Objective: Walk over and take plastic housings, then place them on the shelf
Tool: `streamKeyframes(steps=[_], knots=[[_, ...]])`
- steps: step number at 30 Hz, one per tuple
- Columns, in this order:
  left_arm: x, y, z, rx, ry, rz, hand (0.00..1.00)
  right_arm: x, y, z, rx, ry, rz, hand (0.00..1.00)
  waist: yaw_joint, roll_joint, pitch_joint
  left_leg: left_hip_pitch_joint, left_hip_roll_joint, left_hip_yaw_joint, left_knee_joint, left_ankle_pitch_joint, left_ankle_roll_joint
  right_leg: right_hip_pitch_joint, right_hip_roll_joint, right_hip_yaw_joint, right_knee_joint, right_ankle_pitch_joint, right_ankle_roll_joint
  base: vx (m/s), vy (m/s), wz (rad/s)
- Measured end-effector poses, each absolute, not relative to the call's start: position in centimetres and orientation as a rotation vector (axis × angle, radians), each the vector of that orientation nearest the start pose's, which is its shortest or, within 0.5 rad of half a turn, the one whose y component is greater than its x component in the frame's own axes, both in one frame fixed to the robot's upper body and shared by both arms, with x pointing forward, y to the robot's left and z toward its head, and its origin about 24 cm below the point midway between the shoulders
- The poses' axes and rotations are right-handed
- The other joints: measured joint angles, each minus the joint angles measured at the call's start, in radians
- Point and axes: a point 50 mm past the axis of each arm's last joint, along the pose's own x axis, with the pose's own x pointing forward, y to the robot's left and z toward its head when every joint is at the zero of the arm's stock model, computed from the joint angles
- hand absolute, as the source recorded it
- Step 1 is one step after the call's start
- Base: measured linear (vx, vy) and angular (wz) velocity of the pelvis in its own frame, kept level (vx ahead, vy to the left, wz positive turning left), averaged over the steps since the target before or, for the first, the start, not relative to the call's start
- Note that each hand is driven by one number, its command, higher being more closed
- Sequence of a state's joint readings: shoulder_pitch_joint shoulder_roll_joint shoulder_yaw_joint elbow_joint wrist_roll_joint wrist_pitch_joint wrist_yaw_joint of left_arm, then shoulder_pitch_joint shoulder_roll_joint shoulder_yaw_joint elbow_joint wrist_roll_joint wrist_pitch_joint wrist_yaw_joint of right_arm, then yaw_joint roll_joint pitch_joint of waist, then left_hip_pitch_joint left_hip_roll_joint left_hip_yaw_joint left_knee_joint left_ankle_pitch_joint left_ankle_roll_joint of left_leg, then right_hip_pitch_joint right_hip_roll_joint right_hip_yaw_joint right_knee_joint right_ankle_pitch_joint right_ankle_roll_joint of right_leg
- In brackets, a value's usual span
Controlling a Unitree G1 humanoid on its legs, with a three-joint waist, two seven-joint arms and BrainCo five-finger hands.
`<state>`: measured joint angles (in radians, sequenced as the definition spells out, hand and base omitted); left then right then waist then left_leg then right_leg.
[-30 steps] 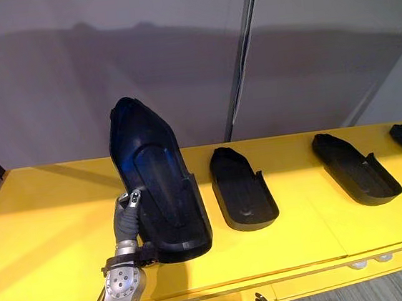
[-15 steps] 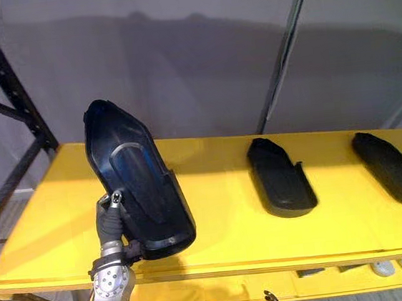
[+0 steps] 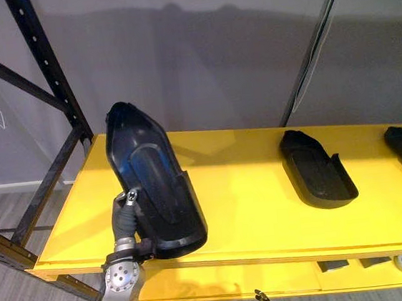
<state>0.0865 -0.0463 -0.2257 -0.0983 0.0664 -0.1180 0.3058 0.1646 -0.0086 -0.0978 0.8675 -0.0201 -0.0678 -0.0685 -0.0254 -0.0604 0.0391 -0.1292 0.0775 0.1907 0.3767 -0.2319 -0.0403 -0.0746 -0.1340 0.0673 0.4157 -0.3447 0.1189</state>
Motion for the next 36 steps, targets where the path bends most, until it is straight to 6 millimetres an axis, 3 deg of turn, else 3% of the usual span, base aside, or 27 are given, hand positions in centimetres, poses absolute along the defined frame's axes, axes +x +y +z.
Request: streamKeyframes(steps=[4, 6, 8, 11, 15, 19, 23, 27, 31, 32, 36], knots=[[23.1, 9.3, 6.0, -0.024, -0.151, 0.028, 1.00, 9.9, -17.6, -15.0, 0.013, 0.962, -0.209, 0.00, -0.006, 0.002, -0.004, 0.020, 0.018, -0.027, -0.041, 0.037, -0.025, 0.038, 0.021, -0.041, -0.041, 0.027, -0.036, 0.03, -0.102, 0.22], [23.2, 9.4, 6.0, -0.021, -0.152, 0.025, 1.00, 9.7, -17.4, -15.0, 0.022, 0.961, -0.213, 0.00, -0.004, 0.002, -0.014, 0.028, 0.027, -0.028, -0.046, 0.039, -0.028, 0.055, 0.030, -0.046, -0.059, 0.037, -0.041, 0.14, -0.043, 0.11], [23.3, 9.7, 5.9, -0.018, -0.148, 0.040, 1.00, 9.5, -17.1, -15.1, 0.034, 0.967, -0.213, 0.00, -0.001, -0.016, -0.019, 0.062, 0.032, -0.024, -0.080, 0.043, -0.032, 0.081, 0.039, -0.035, -0.087, 0.054, -0.041, 0.14, -0.001, -0.06], [23.3, 9.8, 5.9, -0.014, -0.141, 0.043, 1.00, 9.3, -16.7, -15.1, 0.045, 0.972, -0.211, 0.00, 0.012, -0.015, -0.029, 0.103, 0.047, 0.000, -0.131, 0.059, -0.031, 0.099, 0.058, -0.007, -0.121, 0.105, -0.048, 0.11, 0.035, -0.21], [24.4, 10.3, 6.3, 0.011, -0.152, 0.048, 1.00, 8.9, -16.8, -15.2, 0.044, 0.983, -0.214, 0.00, 0.007, -0.013, -0.042, 0.134, 0.051, 0.001, -0.191, 0.086, -0.026, 0.111, 0.066, 0.009, -0.153, 0.153, -0.059, 0.08, 0.037, -0.06], [27.2, 12.9, 4.9, 0.112, -0.075, 0.115, 1.00, 9.0, -16.8, -15.5, 0.043, 1.005, -0.202, 0.00, -0.006, -0.005, -0.052, 0.179, 0.060, 0.025, -0.280, 0.147, -0.033, 0.112, 0.083, 0.017, -0.184, 0.213, -0.081, 0.02, 0.002, -0.12], [28.5, 15.7, 3.7, 0.186, 0.013, 0.186, 1.00, 9.2, -17.1, -15.7, 0.035, 1.016, -0.193, 0.00, -0.019, 0.001, -0.057, 0.186, 0.062, 0.032, -0.312, 0.173, -0.042, 0.115, 0.091, 0.036, -0.228, 0.238, -0.090, -0.04, -0.024, -0.23], [29.8, 16.5, 3.4, 0.213, 0.052, 0.202, 1.00, 9.4, -17.6, -15.7, 0.025, 1.018, -0.184, 0.00, -0.024, 0.020, -0.055, 0.187, 0.064, 0.030, -0.335, 0.199, -0.044, 0.112, 0.096, 0.036, -0.253, 0.251, -0.092, -0.08, -0.033, -0.03], [30.5, 17.5, 2.7, 0.238, 0.112, 0.223, 1.00, 9.8, -17.8, -15.5, 0.020, 1.006, -0.174, 0.00, -0.049, 0.040, -0.051, 0.186, 0.062, 0.029, -0.381, 0.228, -0.042, 0.102, 0.101, 0.037, -0.277, 0.254, -0.092, -0.12, -0.027, -0.07], [30.6, 17.6, 2.4, 0.241, 0.134, 0.225, 0.00, 10.0, -18.0, -15.5, 0.015, 1.001, -0.173, 0.00, -0.053, 0.043, -0.049, 0.186, 0.060, 0.028, -0.394, 0.232, -0.041, 0.097, 0.101, 0.038, -0.286, 0.254, -0.092, -0.14, -0.019, -0.14], [30.7, 17.8, 1.8, 0.244, 0.172, 0.220, 0.00, 10.2, -18.5, -15.4, 0.004, 0.997, -0.170, 0.00, -0.057, 0.046, -0.044, 0.183, 0.049, 0.025, -0.427, 0.248, -0.043, 0.076, 0.095, 0.057, -0.302, 0.255, -0.090, -0.18, 0.012, -0.17]])
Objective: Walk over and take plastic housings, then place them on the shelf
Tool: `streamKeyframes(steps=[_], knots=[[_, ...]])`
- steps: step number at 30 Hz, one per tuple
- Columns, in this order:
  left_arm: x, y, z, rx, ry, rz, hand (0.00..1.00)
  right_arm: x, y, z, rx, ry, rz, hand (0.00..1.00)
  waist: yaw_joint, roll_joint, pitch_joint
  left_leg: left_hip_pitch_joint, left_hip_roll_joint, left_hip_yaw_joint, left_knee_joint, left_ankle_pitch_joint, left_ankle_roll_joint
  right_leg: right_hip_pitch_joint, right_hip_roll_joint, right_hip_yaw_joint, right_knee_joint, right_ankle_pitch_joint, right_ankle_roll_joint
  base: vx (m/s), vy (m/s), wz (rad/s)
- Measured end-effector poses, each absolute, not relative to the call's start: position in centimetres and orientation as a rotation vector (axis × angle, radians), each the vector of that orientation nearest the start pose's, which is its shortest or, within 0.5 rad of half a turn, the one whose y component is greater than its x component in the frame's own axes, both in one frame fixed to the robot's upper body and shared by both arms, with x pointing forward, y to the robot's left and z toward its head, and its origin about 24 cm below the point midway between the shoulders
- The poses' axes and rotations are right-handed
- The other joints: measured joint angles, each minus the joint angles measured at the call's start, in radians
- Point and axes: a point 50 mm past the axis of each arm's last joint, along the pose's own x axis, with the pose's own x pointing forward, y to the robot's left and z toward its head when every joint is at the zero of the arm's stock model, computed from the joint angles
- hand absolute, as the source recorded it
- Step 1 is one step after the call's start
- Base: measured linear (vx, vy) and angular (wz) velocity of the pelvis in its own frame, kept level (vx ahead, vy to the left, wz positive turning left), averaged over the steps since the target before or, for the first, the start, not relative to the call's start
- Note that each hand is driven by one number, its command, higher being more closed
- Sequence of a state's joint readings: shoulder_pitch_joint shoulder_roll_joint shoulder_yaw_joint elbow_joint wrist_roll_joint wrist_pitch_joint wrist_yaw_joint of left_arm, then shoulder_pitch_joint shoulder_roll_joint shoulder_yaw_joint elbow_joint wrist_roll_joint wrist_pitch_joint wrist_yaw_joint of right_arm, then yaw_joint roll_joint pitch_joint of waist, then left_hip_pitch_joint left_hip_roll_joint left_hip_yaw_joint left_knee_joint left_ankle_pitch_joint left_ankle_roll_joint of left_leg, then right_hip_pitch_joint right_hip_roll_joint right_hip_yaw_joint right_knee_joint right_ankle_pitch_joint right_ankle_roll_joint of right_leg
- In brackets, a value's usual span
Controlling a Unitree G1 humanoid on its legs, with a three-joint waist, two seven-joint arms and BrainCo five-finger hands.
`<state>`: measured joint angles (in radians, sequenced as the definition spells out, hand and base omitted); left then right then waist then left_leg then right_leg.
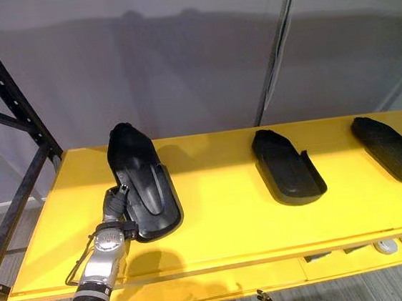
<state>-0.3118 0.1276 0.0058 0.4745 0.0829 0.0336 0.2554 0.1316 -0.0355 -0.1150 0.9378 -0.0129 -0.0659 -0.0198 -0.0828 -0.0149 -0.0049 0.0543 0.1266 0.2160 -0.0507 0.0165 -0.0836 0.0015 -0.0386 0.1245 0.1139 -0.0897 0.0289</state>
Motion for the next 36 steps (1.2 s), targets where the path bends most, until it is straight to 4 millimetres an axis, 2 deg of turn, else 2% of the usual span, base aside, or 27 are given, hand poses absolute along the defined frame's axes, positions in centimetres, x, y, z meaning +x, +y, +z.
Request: streamKeyframes(steps=[4, 12, 16, 25, 29, 31, 33, 34, 36], knots=[[31.1, 18.0, 1.9, 0.258, 0.185, 0.225, 0.00, 10.7, -18.5, -15.3, 0.002, 0.985, -0.165, 0.00, -0.015, -0.002, 0.016, 0.002, -0.027, -0.025, -0.040, 0.018, 0.006, -0.008, -0.019, 0.003, -0.035, 0.004, 0.015, -0.22, 0.050, -0.04], [31.2, 18.4, 2.2, 0.281, 0.177, 0.241, 0.00, 10.6, -18.5, -15.3, 0.004, 0.986, -0.164, 0.00, -0.015, -0.014, 0.021, 0.000, -0.038, -0.029, -0.040, 0.020, 0.007, -0.003, -0.023, 0.024, -0.057, 0.002, 0.021, -0.05, 0.032, -0.03], [31.9, 19.0, 3.4, 0.300, 0.138, 0.271, 0.00, 10.6, -18.2, -15.4, 0.006, 0.999, -0.156, 0.00, -0.015, -0.029, 0.019, 0.001, -0.039, -0.038, -0.036, 0.027, 0.010, 0.012, -0.022, 0.022, -0.058, 0.014, 0.026, 0.11, 0.004, 0.04], [32.4, 18.8, 5.2, 0.303, 0.060, 0.279, 0.00, 10.4, -18.4, -15.6, 0.003, 1.010, -0.152, 0.00, -0.022, -0.039, 0.022, 0.017, -0.034, -0.053, -0.035, 0.027, 0.010, 0.033, -0.018, 0.003, -0.055, 0.018, 0.021, 0.04, 0.002, 0.06], [32.1, 17.1, 8.1, 0.293, -0.094, 0.234, 0.00, 10.2, -18.5, -15.6, 0.000, 1.015, -0.154, 0.00, -0.016, -0.046, 0.028, 0.016, -0.036, -0.055, -0.035, 0.024, 0.014, 0.031, -0.021, 0.010, -0.052, 0.018, 0.021, -0.07, 0.020, -0.01], [30.5, 15.3, 11.3, 0.234, -0.291, 0.196, 0.00, 10.1, -18.7, -15.6, -0.004, 1.017, -0.160, 0.00, -0.010, -0.047, 0.035, 0.017, -0.039, -0.053, -0.036, 0.017, 0.017, 0.029, -0.022, 0.030, -0.051, 0.016, 0.021, -0.12, 0.038, -0.07], [28.9, 14.0, 12.8, 0.190, -0.402, 0.159, 0.00, 10.1, -18.9, -15.6, -0.006, 1.017, -0.162, 0.00, -0.009, -0.044, 0.039, 0.016, -0.042, -0.054, -0.036, 0.009, 0.015, 0.028, -0.024, 0.036, -0.050, 0.007, 0.026, -0.11, 0.024, -0.02], [28.2, 13.4, 13.2, 0.166, -0.436, 0.140, 1.00, 10.0, -19.0, -15.6, -0.009, 1.017, -0.163, 0.00, -0.007, -0.043, 0.040, 0.017, -0.042, -0.053, -0.038, 0.010, 0.015, 0.025, -0.024, 0.040, -0.043, 0.004, 0.028, -0.12, 0.009, -0.09], [26.4, 12.1, 13.9, 0.117, -0.500, 0.087, 1.00, 9.8, -19.4, -15.6, -0.021, 1.020, -0.169, 0.00, 0.005, -0.036, 0.044, 0.017, -0.041, -0.050, -0.039, 0.010, 0.014, 0.016, -0.020, 0.051, -0.026, -0.009, 0.039, -0.08, -0.005, -0.08]])
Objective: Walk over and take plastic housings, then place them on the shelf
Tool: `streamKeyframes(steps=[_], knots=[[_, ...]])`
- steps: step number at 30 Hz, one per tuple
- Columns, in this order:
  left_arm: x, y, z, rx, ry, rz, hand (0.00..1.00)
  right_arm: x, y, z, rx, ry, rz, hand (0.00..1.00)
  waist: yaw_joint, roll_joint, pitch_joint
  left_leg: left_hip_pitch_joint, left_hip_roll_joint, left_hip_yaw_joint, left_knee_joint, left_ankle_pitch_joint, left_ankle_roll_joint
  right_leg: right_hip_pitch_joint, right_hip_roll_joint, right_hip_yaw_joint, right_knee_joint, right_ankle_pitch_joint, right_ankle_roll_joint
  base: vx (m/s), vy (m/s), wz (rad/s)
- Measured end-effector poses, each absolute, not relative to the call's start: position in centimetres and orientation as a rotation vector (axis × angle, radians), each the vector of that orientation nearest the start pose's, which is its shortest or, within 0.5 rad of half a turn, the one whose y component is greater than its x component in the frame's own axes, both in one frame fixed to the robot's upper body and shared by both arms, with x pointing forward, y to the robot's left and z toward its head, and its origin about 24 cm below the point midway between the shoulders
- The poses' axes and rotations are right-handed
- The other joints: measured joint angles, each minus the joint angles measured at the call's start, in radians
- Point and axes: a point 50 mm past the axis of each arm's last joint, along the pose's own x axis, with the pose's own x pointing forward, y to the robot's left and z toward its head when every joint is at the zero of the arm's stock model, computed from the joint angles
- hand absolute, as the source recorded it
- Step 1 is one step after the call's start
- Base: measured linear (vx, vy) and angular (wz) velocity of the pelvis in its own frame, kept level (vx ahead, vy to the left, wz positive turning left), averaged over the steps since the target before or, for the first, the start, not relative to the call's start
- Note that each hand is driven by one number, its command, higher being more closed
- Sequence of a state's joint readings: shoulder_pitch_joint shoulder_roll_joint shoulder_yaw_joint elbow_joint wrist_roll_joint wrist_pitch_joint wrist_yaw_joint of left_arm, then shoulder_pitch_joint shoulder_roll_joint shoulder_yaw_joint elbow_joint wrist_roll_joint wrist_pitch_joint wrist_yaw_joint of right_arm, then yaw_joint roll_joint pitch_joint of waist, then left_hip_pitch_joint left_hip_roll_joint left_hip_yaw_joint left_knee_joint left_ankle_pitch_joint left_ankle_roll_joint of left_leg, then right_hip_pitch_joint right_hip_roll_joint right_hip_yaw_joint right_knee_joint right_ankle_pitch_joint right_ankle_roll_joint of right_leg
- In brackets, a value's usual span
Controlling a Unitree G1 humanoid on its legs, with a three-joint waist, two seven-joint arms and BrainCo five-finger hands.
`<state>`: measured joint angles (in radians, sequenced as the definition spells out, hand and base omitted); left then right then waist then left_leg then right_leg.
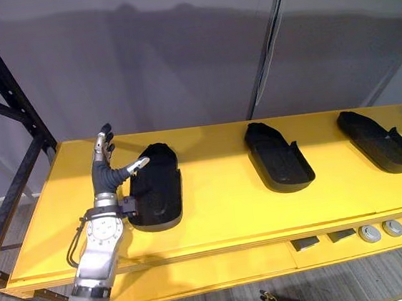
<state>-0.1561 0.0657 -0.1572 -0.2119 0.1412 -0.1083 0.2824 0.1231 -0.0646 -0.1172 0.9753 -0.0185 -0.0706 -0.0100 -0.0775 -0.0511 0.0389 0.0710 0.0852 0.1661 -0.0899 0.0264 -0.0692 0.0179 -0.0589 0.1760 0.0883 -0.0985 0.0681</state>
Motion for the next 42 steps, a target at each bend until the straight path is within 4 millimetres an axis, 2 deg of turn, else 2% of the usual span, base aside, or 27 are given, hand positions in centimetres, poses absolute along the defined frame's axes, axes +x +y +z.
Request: streamKeyframes(steps=[3, 5, 9, 14, 21, 27, 32, 35, 42], knots=[[24.2, 10.8, 13.7, 0.067, -0.522, 0.025, 1.00, 8.7, -19.9, -15.7, -0.033, 1.037, -0.187, 0.00, 0.010, 0.003, 0.001, 0.000, 0.000, 0.000, 0.002, 0.003, -0.003, -0.002, 0.001, 0.000, 0.006, -0.003, 0.006, 0.00, 0.000, 0.00], [22.8, 10.4, 12.9, 0.054, -0.500, -0.015, 1.00, 7.2, -20.1, -16.0, -0.037, 1.072, -0.202, 0.00, 0.018, 0.002, 0.001, -0.002, 0.001, 0.000, 0.005, 0.005, -0.002, -0.002, 0.001, -0.001, 0.006, -0.002, 0.005, 0.04, 0.008, 0.01], [21.7, 10.2, 11.5, 0.042, -0.438, -0.049, 1.00, 6.4, -20.1, -16.0, -0.039, 1.086, -0.214, 0.00, 0.027, -0.002, -0.002, -0.014, 0.002, -0.001, 0.025, -0.006, -0.001, 0.000, -0.001, 0.000, 0.005, -0.001, 0.005, 0.04, 0.019, 0.04], [20.5, 10.1, 9.8, 0.014, -0.354, -0.087, 1.00, 5.8, -20.2, -16.0, -0.047, 1.094, -0.223, 0.00, 0.060, -0.003, -0.005, -0.016, 0.010, 0.001, 0.054, -0.032, -0.003, 0.011, 0.000, 0.003, 0.005, -0.002, 0.006, 0.00, 0.004, 0.01], [20.4, 9.8, 7.0, 0.063, -0.236, -0.131, 1.00, 5.5, -20.2, -16.0, -0.050, 1.095, -0.225, 0.00, 0.067, -0.001, -0.020, -0.020, 0.012, 0.008, 0.052, -0.040, -0.003, 0.006, -0.001, 0.006, 0.004, -0.003, 0.008, -0.01, 0.004, -0.01], [20.1, 8.9, 3.4, 0.160, -0.094, -0.205, 1.00, 5.5, -20.2, -16.0, -0.059, 1.095, -0.229, 0.00, 0.065, 0.001, -0.047, -0.012, 0.005, 0.007, 0.020, -0.005, -0.003, -0.001, -0.002, 0.000, 0.001, -0.003, 0.008, 0.00, 0.002, 0.01], [19.8, 8.9, 0.6, 0.216, 0.023, -0.225, 1.00, 5.6, -20.2, -16.0, -0.063, 1.092, -0.233, 0.00, 0.064, 0.002, -0.051, -0.005, 0.003, 0.002, 0.003, 0.010, -0.002, -0.001, -0.001, -0.007, -0.001, -0.003, 0.007, -0.01, 0.008, 0.02], [19.6, 9.0, -0.4, 0.228, 0.071, -0.228, 1.00, 5.7, -20.2, -16.0, -0.063, 1.091, -0.233, 0.00, 0.059, 0.002, -0.051, -0.005, 0.004, -0.001, 0.002, 0.014, -0.002, -0.001, -0.001, -0.014, -0.003, -0.001, 0.006, -0.04, 0.011, 0.04], [20.8, 8.9, -0.5, 0.264, 0.061, -0.229, 1.00, 6.1, -20.2, -15.9, -0.063, 1.084, -0.230, 0.00, 0.052, 0.003, -0.051, -0.011, 0.004, -0.002, -0.001, 0.019, -0.003, -0.008, -0.001, -0.018, -0.018, 0.006, 0.003, -0.03, 0.005, 0.01]])
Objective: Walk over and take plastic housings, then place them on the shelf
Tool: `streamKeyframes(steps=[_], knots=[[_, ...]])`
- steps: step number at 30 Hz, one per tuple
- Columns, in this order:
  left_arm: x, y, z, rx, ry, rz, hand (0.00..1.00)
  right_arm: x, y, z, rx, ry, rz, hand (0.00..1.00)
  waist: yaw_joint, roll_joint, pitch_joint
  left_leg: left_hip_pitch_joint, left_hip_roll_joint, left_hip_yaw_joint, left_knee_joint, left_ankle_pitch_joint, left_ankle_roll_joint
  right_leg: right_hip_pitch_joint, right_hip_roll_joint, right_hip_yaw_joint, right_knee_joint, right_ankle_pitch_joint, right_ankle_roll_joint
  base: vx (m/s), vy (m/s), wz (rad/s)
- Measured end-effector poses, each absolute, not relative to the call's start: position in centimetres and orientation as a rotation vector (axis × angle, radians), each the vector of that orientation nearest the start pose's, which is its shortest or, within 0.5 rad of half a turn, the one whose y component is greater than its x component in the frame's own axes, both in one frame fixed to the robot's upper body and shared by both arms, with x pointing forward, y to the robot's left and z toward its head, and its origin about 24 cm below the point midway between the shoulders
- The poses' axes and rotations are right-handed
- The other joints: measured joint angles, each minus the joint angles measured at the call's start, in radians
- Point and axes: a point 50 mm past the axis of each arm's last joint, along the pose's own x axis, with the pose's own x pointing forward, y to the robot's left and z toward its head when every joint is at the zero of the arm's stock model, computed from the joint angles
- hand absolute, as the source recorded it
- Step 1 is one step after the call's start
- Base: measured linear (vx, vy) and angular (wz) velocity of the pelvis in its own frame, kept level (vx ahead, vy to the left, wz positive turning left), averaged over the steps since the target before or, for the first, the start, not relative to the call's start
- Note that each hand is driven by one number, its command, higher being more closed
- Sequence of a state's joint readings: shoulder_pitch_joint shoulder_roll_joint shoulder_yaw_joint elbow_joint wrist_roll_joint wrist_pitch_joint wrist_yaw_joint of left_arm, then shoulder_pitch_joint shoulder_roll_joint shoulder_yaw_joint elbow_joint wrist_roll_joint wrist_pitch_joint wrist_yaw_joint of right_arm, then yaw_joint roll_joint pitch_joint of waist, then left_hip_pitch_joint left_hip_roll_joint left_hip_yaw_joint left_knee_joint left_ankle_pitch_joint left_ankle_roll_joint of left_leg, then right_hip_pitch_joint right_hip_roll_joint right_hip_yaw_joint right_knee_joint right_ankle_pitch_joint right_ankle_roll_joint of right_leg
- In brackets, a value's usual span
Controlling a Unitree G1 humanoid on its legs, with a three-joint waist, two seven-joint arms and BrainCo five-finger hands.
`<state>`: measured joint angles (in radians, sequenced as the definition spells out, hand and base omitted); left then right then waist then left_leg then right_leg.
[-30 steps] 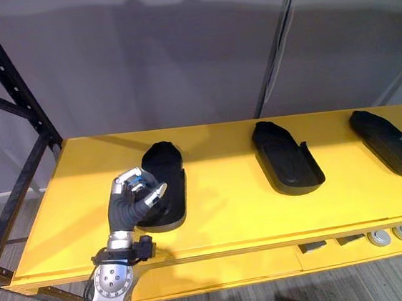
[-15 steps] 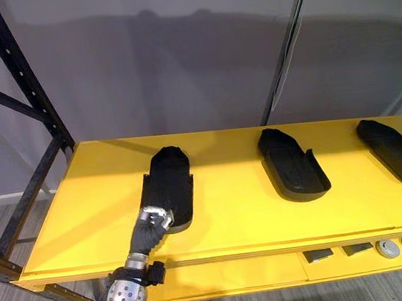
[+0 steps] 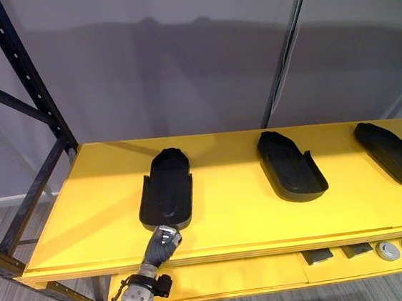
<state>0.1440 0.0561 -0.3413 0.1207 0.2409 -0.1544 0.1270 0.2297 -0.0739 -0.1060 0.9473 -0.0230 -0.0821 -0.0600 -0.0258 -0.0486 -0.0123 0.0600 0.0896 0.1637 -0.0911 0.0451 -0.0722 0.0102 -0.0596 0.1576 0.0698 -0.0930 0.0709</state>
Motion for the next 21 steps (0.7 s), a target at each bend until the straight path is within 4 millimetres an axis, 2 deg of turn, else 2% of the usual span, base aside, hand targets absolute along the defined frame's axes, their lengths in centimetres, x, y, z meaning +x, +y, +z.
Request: streamKeyframes(steps=[3, 9, 12, 21], knots=[[21.4, 8.8, -0.5, 0.275, 0.054, -0.222, 1.00, 6.1, -20.1, -16.0, -0.062, 1.089, -0.229, 0.00, -0.009, 0.000, 0.000, -0.001, 0.000, 0.000, 0.000, 0.000, 0.000, 0.009, -0.001, 0.000, -0.022, 0.011, -0.002, 0.00, 0.000, 0.00], [22.6, 8.5, -0.2, 0.409, 0.014, -0.229, 1.00, 6.8, -20.0, -16.0, -0.061, 1.082, -0.223, 0.00, -0.022, -0.002, 0.003, -0.002, 0.003, 0.004, 0.000, -0.001, -0.001, 0.018, 0.001, 0.002, -0.045, 0.025, -0.003, 0.00, 0.002, -0.01], [23.0, 8.5, 0.0, 0.443, 0.004, -0.233, 1.00, 7.1, -19.9, -16.0, -0.061, 1.077, -0.220, 0.00, -0.021, -0.002, 0.005, -0.002, 0.005, 0.018, 0.000, -0.002, -0.002, 0.019, 0.002, 0.017, -0.061, 0.037, -0.004, -0.02, 0.013, -0.13], [24.0, 9.3, 0.2, 0.503, -0.003, -0.193, 1.00, 7.9, -19.7, -15.9, -0.056, 1.059, -0.212, 0.00, -0.045, -0.005, 0.012, 0.002, 0.006, 0.028, 0.000, -0.003, -0.003, 0.019, 0.003, 0.025, -0.065, 0.044, -0.004, -0.01, 0.002, -0.03]])
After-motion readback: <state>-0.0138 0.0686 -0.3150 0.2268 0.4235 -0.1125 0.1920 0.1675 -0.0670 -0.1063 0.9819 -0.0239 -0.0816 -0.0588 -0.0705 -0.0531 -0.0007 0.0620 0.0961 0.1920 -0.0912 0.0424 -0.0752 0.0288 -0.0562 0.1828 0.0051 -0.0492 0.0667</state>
